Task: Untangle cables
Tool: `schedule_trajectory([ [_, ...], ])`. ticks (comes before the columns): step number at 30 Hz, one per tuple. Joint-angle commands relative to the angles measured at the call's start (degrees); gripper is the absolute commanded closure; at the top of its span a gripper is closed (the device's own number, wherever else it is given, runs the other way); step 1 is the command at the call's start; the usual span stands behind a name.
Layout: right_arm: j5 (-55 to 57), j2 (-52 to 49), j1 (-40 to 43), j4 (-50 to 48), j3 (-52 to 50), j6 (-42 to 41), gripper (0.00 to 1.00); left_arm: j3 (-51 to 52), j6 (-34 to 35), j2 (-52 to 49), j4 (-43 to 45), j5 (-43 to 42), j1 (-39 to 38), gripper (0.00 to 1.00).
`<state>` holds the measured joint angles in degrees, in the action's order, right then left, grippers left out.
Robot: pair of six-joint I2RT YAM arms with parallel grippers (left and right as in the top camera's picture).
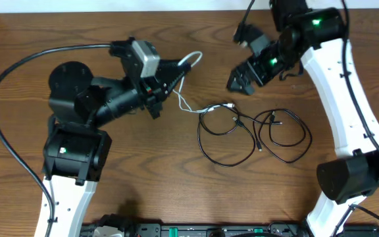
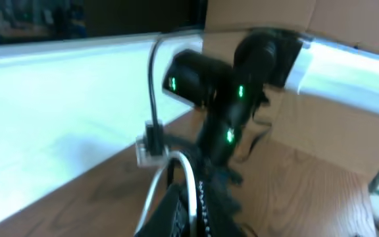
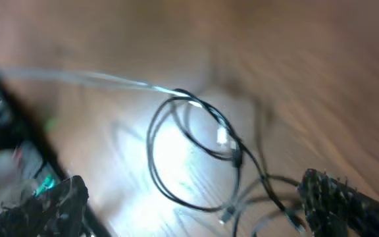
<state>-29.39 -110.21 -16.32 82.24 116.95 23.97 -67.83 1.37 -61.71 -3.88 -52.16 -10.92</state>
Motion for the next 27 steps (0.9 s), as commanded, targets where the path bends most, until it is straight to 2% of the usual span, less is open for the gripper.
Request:
schedule_trajectory([
  [1, -11.04, 0.15, 0.24, -2.54, -7.06, 9.94, 0.01, -1.53, 5.09, 0.66, 4.13, -0.04, 1.51, 0.92],
  [8, -17.11, 0.15, -1.25, -8.57, -21.38, 13.31, 0.01, -1.53, 8.85, 0.66, 8.85, -0.04, 2.99, 0.92],
  [12, -21.44, 0.15, -2.93, -8.59, -25.46, 16.55, 0.01, -1.53, 8.83, 0.63, 8.96, -0.04, 3.30, 0.92],
  [16, -19.63, 0.15, -4.39, -9.92, -27.76, 16.22, 0.01, -1.53, 8.85, 0.63, 9.18, -0.04, 3.30, 0.92],
  [18, -14.69, 0.15, -4.87, -13.11, -29.44, 12.76, 0.01, -1.53, 8.85, 0.66, 9.20, -0.07, 3.30, 0.92],
  [22, -1.73, 0.15, -6.05, -22.18, -32.96, -0.39, 0.01, -1.53, 9.05, 0.66, 9.18, -0.61, 3.30, 0.92],
  [27, -1.07, 0.13, -7.15, -26.99, -35.36, -1.31, 0.01, -1.53, 9.07, 0.66, 9.35, -0.92, 3.30, 0.92],
])
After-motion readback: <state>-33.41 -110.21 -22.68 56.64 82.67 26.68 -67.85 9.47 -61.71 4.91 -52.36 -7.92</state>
